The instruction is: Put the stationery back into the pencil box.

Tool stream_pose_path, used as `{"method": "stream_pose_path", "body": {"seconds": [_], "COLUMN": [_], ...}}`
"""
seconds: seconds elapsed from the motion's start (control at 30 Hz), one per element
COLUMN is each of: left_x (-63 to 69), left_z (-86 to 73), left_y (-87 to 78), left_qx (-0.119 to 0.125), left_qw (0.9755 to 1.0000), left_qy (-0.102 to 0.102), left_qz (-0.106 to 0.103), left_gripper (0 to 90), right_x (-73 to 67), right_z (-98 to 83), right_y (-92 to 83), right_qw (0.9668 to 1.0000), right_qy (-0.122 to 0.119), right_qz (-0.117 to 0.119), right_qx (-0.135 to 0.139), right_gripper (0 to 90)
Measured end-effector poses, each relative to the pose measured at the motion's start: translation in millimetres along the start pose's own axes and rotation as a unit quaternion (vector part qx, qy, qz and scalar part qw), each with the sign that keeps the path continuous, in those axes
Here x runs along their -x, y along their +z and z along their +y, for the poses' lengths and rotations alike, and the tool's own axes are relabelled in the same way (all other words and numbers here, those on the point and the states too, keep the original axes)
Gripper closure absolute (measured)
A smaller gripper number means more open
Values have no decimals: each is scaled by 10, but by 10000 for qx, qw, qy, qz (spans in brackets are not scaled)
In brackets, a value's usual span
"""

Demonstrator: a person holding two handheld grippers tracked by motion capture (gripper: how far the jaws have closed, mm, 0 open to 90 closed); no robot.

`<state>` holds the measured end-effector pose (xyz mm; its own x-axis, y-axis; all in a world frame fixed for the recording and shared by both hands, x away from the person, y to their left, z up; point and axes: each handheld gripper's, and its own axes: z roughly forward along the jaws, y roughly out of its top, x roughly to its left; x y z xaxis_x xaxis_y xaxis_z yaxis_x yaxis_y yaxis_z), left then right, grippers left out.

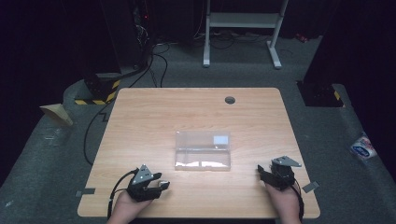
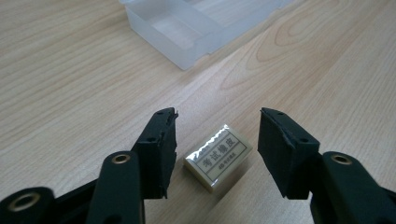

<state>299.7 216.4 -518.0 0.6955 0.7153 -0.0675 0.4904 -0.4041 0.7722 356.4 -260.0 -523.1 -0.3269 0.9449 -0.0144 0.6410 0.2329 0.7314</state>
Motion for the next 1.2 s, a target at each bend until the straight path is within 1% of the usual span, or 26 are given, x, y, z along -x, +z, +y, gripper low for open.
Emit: {"method": "stream_pose_path", "body": {"seconds": [0.03, 0.07, 0.1, 0.17, 0.23, 0.3, 0.33, 0.4, 0.47, 0.5, 0.57, 0.6, 0.7, 0.8, 0.83, 0.87, 0.93, 0.97, 1.07, 1.13, 1.2], "left_x": [-1, -1, 0, 1, 2, 10, 9, 14, 14, 6, -4, -9, -27, -24, -14, -2, 15, 24, 52, 48, 36], "left_z": [1, -2, -3, -6, -8, -12, -13, -14, -18, -19, -25, -27, -35, -42, -45, -45, -53, -56, -57, -64, -78], "left_y": [3, 7, 9, 14, 23, 32, 33, 34, 33, 31, 30, 27, 20, 17, 18, 21, 13, 10, 6, 5, -4], "left_qx": [-21, 9, 16, -38, -69, -98, -112, -105, -87, -105, -109, -108, -82, -64, -143, -201, -200, -195, -244, -216, -189], "left_qw": [10000, 10000, 9999, 9999, 9999, 9999, 9999, 9999, 9999, 9999, 9999, 9999, 9999, 9999, 9998, 9997, 9996, 9995, 9993, 9992, 9992], "left_qy": [-22, -58, -66, -1, 46, -2, 36, 43, 22, 65, 53, 24, -62, -100, -56, -73, -136, -154, -5, -49, -8], "left_qz": [-35, -68, -82, -108, -57, -113, -103, -107, -77, -60, -36, -31, 71, 83, 89, 131, 176, 172, 277, 320, 352], "left_gripper": [480, 493, 524, 544, 561, 582, 588, 608, 638, 655, 670, 671, 674, 673, 649, 591, 571, 569, 577, 599, 636], "right_x": [0, 0, 0, -2, -3, -9, -9, -9, -8, -9, -8, -8, -9, -9, -8, -8, -9, -8, -8, -8, -7], "right_z": [0, 0, 0, -3, -4, -7, -8, -11, -10, -10, -10, -10, -10, -10, -10, -10, -10, -10, -10, -10, -10], "right_y": [0, 0, 0, -1, -2, -9, -10, -10, -10, -10, -10, -10, -10, -10, -10, -10, -10, -10, -10, -10, -11], "right_qw": [10000, 10000, 10000, 10000, 10000, 10000, 10000, 10000, 10000, 10000, 10000, 10000, 10000, 10000, 10000, 10000, 10000, 10000, 10000, 10000, 10000], "right_qy": [0, -1, 0, -1, -5, 25, 23, 13, 13, 14, 13, 12, 13, 13, 12, 12, 13, 13, 13, 12, 10], "right_qz": [0, 0, 0, -1, -7, -2, 0, -7, -7, -7, -7, -7, -8, -8, -8, -8, -8, -7, -7, -6, -5], "right_qx": [0, 1, 0, 13, 15, -11, -10, 10, 10, 10, 11, 11, 11, 10, 11, 10, 10, 10, 11, 11, 1], "right_gripper": [356, 356, 356, 357, 358, 358, 358, 358, 358, 358, 358, 358, 358, 358, 358, 358, 358, 358, 358, 358, 358]}}
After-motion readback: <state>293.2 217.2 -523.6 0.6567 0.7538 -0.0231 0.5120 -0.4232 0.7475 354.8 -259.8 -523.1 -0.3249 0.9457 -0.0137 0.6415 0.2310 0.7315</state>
